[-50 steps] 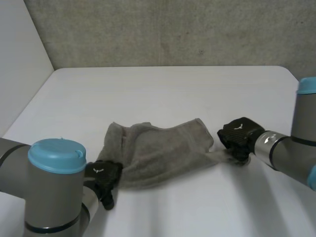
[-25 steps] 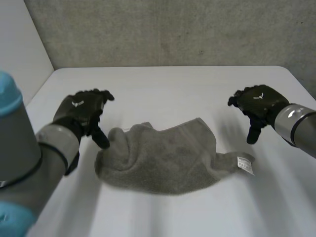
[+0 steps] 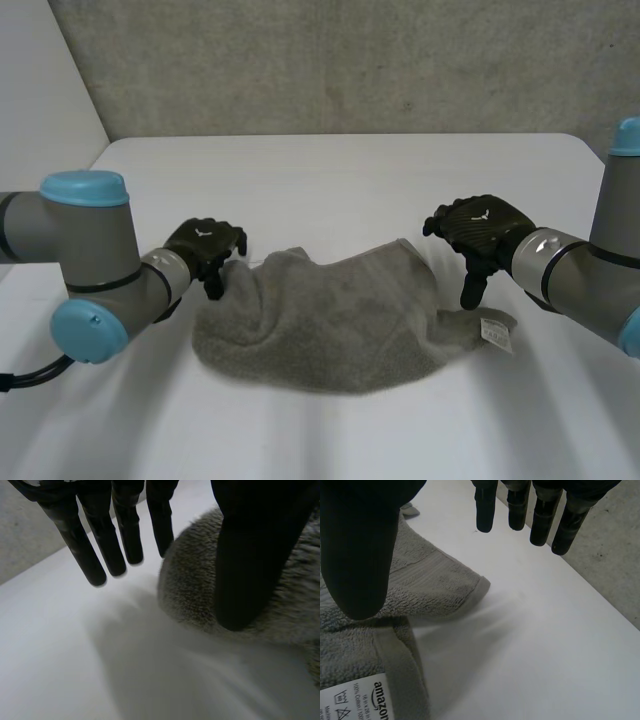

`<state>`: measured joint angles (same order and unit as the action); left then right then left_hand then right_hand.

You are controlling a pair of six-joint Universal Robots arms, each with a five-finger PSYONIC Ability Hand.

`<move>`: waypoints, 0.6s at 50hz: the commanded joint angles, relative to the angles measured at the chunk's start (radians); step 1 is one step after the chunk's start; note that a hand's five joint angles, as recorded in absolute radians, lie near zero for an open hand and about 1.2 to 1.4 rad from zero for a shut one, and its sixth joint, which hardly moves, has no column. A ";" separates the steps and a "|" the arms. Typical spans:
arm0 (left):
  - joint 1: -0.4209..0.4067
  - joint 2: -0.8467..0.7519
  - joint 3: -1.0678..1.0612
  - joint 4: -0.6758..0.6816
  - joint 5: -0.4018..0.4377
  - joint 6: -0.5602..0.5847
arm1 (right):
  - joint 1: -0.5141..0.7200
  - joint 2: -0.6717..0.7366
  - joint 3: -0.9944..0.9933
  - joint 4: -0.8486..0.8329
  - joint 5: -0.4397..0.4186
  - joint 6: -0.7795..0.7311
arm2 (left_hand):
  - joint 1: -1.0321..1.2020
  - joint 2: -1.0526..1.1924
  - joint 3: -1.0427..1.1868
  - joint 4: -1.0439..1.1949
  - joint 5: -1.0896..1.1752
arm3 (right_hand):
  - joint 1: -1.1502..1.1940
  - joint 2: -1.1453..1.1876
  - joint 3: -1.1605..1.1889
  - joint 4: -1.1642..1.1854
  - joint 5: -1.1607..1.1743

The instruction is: Fold the towel.

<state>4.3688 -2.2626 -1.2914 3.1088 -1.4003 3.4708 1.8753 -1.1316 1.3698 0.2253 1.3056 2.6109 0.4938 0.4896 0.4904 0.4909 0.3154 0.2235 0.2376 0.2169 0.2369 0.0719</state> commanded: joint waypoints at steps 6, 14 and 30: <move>-0.037 0.049 -0.029 -0.007 0.073 -0.009 | 0.010 0.064 -0.136 -0.004 0.000 0.006 | 0.902 0.907 0.906 0.905 0.906 | -0.049 -0.063 -0.042 -0.062 -0.072; -0.038 0.117 -0.034 -0.004 0.024 -0.004 | 0.025 0.173 -0.319 -0.017 -0.083 0.043 | 0.902 0.907 0.906 0.905 0.906 | -0.049 -0.063 -0.042 -0.062 -0.072; -0.100 0.675 -0.201 -0.009 -0.008 -0.004 | 0.022 0.340 -0.567 0.075 -0.416 0.448 | 0.902 0.907 0.906 0.905 0.906 | -0.049 -0.063 -0.042 -0.062 -0.072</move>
<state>4.3020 -1.7793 -1.4276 3.1046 -1.4126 3.4665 1.9001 -0.8363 0.8529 0.2951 0.9979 2.9460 1.1852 1.2165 1.2146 1.2153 1.0323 0.2235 0.2376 0.2169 0.2369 0.0718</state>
